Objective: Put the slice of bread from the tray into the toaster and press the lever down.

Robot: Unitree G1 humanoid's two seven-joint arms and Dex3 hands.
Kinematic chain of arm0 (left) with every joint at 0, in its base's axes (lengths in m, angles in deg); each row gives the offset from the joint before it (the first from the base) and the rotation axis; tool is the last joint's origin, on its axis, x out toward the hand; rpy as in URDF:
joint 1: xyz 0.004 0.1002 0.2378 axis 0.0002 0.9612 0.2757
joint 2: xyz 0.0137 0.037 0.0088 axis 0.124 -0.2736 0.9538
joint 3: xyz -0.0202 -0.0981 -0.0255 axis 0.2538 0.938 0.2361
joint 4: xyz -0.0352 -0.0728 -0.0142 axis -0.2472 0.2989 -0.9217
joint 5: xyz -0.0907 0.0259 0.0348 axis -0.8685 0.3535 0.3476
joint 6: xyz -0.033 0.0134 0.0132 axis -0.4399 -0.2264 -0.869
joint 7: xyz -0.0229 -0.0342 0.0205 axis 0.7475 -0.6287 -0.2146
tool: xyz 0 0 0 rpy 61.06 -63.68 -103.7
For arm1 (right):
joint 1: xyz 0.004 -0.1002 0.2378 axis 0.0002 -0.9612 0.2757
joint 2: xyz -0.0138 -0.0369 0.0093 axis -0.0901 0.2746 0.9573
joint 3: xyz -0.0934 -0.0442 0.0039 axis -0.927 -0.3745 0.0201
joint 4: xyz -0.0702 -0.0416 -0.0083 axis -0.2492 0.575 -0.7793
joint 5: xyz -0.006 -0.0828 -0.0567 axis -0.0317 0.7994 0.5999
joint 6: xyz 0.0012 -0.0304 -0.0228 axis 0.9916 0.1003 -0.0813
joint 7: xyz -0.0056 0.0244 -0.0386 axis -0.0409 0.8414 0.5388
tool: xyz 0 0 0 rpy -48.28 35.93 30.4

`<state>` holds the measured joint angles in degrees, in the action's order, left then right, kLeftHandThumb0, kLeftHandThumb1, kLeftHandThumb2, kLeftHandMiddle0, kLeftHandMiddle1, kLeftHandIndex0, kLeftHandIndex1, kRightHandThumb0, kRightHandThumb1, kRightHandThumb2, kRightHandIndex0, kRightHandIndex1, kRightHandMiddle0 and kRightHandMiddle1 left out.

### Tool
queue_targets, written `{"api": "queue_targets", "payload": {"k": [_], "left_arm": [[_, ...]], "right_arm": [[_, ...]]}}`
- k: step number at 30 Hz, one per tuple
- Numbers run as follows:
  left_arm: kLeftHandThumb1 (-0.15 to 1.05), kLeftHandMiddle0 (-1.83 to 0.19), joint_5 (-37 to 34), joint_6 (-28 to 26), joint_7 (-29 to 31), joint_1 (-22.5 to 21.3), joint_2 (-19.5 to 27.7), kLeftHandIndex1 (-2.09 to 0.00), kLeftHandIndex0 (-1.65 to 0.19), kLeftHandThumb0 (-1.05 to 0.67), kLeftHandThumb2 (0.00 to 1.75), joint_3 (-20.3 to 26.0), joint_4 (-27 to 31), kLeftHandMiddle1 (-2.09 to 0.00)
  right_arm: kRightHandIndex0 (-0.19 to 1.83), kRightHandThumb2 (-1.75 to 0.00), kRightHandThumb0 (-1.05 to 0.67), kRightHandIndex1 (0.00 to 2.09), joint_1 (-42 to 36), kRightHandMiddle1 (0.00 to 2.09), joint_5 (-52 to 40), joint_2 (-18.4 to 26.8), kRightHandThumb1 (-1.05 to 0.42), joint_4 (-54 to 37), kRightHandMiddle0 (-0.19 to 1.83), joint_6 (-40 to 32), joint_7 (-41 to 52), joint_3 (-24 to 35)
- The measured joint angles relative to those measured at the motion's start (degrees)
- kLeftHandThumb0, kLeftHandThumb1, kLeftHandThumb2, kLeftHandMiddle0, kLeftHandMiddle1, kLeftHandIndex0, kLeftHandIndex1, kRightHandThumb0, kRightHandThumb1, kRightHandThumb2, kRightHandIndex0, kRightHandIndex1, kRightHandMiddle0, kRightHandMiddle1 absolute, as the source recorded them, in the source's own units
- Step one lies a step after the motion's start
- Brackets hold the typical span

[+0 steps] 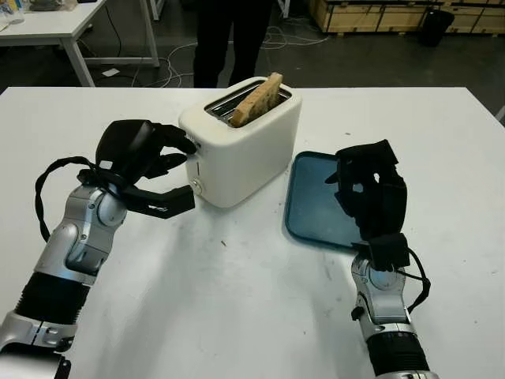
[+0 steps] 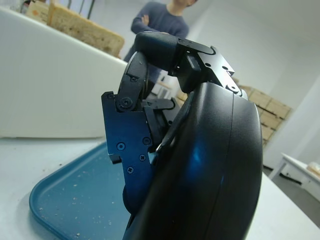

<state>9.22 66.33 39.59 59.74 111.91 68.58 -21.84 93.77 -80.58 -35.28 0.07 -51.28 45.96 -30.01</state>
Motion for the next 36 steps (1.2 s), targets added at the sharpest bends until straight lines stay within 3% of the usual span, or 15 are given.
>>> {"api": "queue_targets", "payload": {"k": [2, 4, 9, 14, 24, 27, 30, 33, 36], "left_arm": [[0.92, -0.76, 1.35, -2.27, -3.58, -1.30, -3.83, -0.48, -0.82, -0.18, 0.14, -1.16, -3.47, -0.97], [0.92, -0.78, 1.76, -3.26, -7.39, -2.51, -6.53, -0.21, -0.85, -0.18, 0.18, -1.30, -7.69, -0.63], [0.92, -0.65, 1.73, -5.28, -15.85, -3.59, -12.31, -0.11, -0.89, -0.18, 0.23, -1.25, -14.79, -0.85], [0.92, -0.65, 1.73, -7.05, -16.26, -4.11, -13.71, -0.11, -0.92, -0.18, 0.24, -1.87, -15.88, -0.96], [0.92, -0.68, 1.72, -8.26, -16.25, -3.79, -13.70, -0.11, -0.98, -0.18, 0.25, -2.72, -15.22, -0.95], [0.92, -0.73, 1.74, -9.96, -16.24, -2.50, -13.69, -0.10, -0.98, -0.19, 0.23, -3.18, -12.39, -0.96], [0.92, -0.70, 1.76, -11.93, -16.16, 0.29, -13.33, -0.13, -1.04, -0.22, 0.23, -3.42, -6.41, -1.24], [0.92, -0.74, 1.67, -12.87, -15.74, 6.11, -12.21, -0.11, -1.04, -0.24, 0.24, -4.42, 1.97, -1.19], [0.92, -0.78, -0.27, -10.01, -15.53, 14.42, -11.82, -0.09, -1.05, -0.25, 0.28, -6.41, 8.21, -1.21]], "right_arm": [[0.58, -0.48, -0.27, 1.75, -0.43, 1.53, -0.17, 0.02, -0.92, 0.00, 0.39, -0.14, 0.06, 0.30], [0.57, -0.48, -0.28, 1.75, -0.45, 1.55, -0.13, -0.08, -0.92, 0.00, 0.38, -0.14, 0.52, 0.10], [0.55, -0.47, -0.27, 1.75, -0.65, 1.57, -0.13, 0.38, -0.92, 0.00, 0.35, -0.13, 0.97, 0.60], [0.53, -0.47, -0.24, 1.75, -0.68, 1.53, -0.05, 0.90, -0.92, -0.01, 0.37, -0.14, 0.97, 1.48], [0.54, -0.47, -0.24, 1.75, -0.69, 1.57, 0.03, 1.01, -0.92, -0.01, 0.34, -0.15, 1.01, 1.80], [0.53, -0.47, -0.24, 1.75, -0.70, 1.54, 0.09, 1.00, -0.92, -0.02, 0.36, -0.16, 1.00, 1.85], [0.51, -0.46, -0.25, 1.75, -0.72, 1.53, 0.01, 0.99, -0.92, -0.02, 0.36, -0.16, 1.08, 1.86], [0.52, -0.46, -0.26, 1.75, -0.73, 1.54, -0.32, 1.00, -0.92, -0.03, 0.36, -0.17, 1.51, 1.91], [0.54, -0.47, -0.26, 1.75, -0.69, 1.55, -0.35, 1.08, -0.92, -0.04, 0.37, -0.17, 1.65, 1.86]]}}
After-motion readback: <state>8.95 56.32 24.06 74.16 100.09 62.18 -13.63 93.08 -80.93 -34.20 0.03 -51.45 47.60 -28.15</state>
